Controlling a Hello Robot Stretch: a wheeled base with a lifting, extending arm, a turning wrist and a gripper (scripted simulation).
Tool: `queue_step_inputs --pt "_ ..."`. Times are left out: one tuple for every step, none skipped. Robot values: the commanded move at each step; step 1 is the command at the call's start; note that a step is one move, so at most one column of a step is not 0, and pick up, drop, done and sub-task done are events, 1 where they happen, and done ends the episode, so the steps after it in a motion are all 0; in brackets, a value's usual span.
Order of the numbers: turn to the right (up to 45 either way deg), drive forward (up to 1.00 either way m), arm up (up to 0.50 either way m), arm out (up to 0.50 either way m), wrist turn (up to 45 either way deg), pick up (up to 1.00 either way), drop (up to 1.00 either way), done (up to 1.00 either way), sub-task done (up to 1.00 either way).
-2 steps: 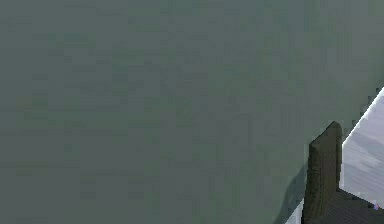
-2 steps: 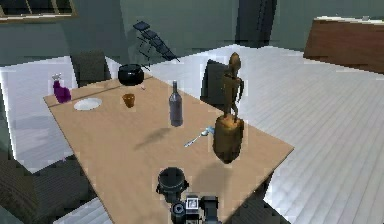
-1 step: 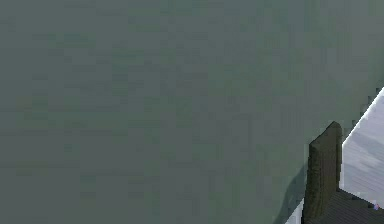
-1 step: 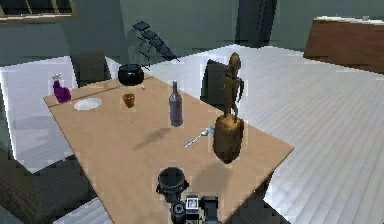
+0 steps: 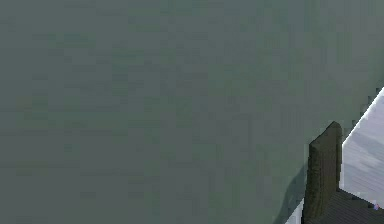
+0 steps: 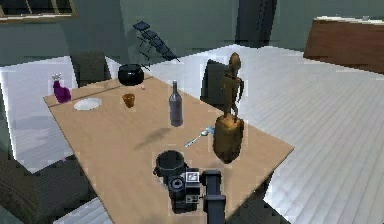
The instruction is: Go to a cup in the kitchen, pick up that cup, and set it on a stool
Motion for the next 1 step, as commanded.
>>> queue_step_inputs --pt "0.0 0.00 0.24 0.00 0.0 0.00 0.00 0.00 0.00"
